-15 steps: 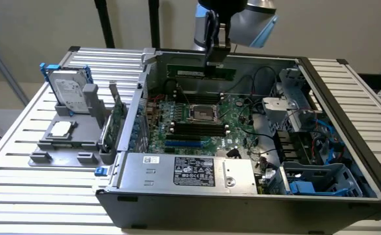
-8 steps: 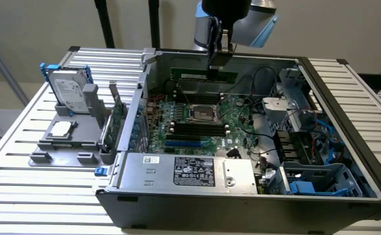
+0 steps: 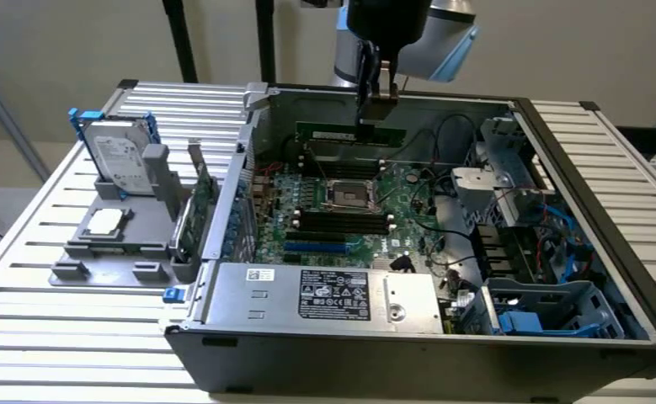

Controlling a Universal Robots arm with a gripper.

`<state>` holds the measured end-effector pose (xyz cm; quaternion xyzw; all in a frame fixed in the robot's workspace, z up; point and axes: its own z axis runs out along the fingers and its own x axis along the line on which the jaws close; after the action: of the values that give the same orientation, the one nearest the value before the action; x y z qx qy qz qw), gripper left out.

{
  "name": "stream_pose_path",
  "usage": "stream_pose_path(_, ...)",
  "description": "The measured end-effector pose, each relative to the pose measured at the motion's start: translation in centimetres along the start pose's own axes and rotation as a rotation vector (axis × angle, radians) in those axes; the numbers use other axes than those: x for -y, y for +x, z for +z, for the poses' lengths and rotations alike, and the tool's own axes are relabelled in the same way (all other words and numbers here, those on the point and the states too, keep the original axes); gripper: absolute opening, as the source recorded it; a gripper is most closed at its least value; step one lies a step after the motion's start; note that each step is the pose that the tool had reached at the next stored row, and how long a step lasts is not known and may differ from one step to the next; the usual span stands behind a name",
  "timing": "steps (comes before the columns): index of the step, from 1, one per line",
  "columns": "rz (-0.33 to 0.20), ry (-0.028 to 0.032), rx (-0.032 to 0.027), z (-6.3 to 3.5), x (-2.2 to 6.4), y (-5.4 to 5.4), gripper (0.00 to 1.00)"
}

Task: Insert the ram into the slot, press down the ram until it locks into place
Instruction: 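Insert the ram into the slot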

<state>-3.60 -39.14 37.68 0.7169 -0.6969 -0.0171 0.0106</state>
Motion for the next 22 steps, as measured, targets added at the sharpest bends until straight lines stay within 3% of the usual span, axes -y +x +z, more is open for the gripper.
stream_pose_path(9, -0.005, -0.0001, -0.0004, 1.64, 0.36, -1.2, 0.13)
stream_pose_path(22, -0.015, -0.0001, -0.0006, 3.97, 1.07, -1.4, 0.13)
